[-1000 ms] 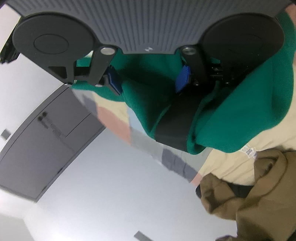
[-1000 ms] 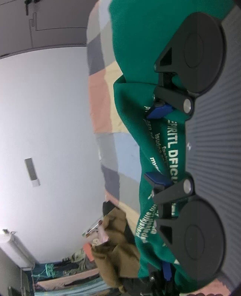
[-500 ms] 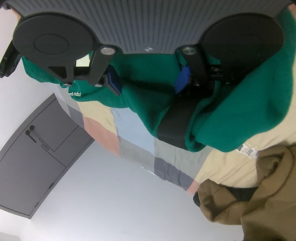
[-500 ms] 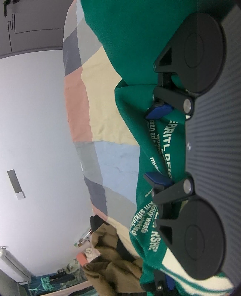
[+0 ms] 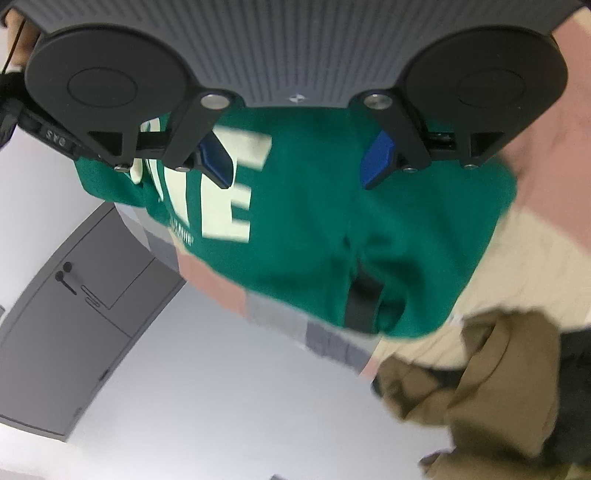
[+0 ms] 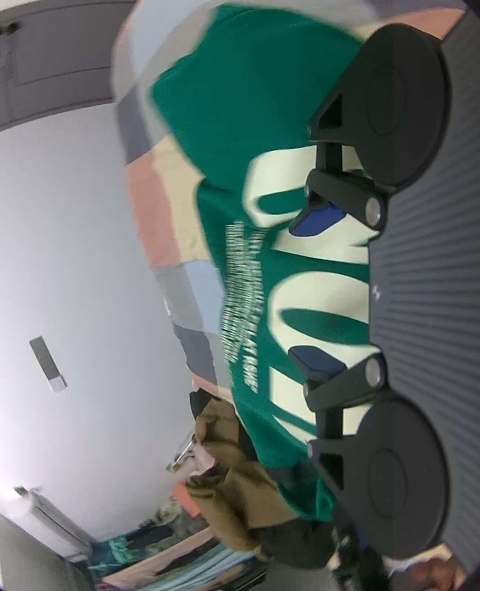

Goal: Fold large clothes

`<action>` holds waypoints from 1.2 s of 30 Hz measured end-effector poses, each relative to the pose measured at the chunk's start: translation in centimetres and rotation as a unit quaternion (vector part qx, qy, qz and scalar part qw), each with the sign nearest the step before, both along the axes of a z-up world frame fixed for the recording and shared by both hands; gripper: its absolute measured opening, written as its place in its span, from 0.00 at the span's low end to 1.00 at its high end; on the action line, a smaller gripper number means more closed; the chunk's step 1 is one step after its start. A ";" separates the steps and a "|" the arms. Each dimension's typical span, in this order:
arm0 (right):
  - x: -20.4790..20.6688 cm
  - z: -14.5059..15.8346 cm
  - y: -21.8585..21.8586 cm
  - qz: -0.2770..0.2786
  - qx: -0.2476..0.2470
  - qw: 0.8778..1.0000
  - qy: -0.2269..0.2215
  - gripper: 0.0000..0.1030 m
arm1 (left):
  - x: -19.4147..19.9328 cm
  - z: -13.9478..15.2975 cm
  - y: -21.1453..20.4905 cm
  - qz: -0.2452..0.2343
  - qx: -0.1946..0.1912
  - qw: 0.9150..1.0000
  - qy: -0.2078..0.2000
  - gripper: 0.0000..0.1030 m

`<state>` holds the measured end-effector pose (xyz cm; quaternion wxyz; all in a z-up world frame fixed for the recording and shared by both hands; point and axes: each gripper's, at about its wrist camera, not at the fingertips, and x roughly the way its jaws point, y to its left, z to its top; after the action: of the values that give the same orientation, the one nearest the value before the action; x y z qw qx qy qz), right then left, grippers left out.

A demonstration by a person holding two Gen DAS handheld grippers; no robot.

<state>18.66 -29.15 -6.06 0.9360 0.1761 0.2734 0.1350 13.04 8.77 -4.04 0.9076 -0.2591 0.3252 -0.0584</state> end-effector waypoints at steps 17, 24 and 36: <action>-3.8 -5.0 -2.3 -0.035 0.126 0.981 0.145 0.86 | -0.7 -7.2 2.3 0.057 -0.155 0.976 0.140 0.79; -2.7 -9.4 -5.3 -0.094 0.279 0.936 0.192 0.91 | 0.1 -10.9 4.4 0.098 -0.256 0.949 0.158 0.87; 1.5 -11.3 -6.3 -0.146 0.314 0.927 0.145 0.99 | 3.3 -12.2 3.8 0.102 -0.275 0.951 0.102 0.97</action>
<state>20.12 -35.46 -17.36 0.7923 0.5167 0.3207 0.0490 16.37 12.58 -16.25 0.7646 -0.5347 0.3589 -0.0257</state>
